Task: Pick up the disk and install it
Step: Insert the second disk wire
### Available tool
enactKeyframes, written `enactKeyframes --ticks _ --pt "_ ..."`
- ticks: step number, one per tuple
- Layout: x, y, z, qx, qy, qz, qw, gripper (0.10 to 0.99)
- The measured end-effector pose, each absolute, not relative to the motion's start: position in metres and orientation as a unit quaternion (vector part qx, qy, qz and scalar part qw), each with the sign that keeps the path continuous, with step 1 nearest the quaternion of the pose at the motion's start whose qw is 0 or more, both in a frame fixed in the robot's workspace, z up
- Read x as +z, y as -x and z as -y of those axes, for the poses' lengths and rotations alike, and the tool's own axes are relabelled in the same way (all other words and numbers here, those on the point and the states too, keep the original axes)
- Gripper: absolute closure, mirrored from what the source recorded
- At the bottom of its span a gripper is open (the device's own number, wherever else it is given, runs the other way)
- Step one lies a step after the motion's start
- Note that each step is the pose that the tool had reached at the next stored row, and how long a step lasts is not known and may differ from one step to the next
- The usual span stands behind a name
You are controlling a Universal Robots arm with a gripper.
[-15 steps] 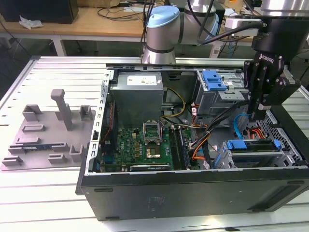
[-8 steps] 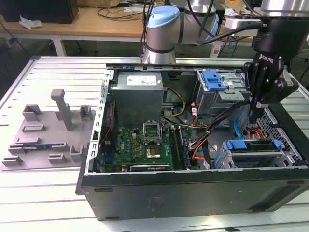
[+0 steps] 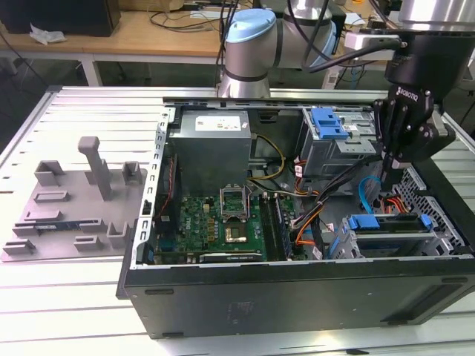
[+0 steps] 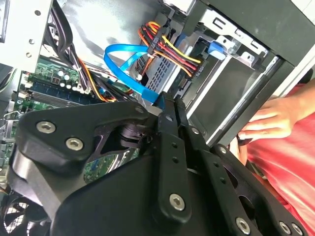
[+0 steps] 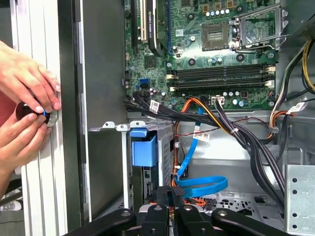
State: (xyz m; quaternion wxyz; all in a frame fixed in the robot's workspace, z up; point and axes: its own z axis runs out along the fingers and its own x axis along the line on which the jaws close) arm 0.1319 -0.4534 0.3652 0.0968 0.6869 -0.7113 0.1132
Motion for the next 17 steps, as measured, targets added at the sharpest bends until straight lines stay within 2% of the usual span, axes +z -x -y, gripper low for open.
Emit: enactKeyframes --ticks 2,9,13,17 --pt "0.364 -0.132 0.453 0.113 -0.687 0.711 0.097 0.984" --pt "0.363 -0.132 0.454 0.113 -0.687 0.711 0.097 0.984" --pt "0.363 -0.132 0.465 0.1 -0.689 0.713 0.083 0.984" --pt "0.363 -0.132 0.472 0.083 -0.69 0.716 0.064 0.984"
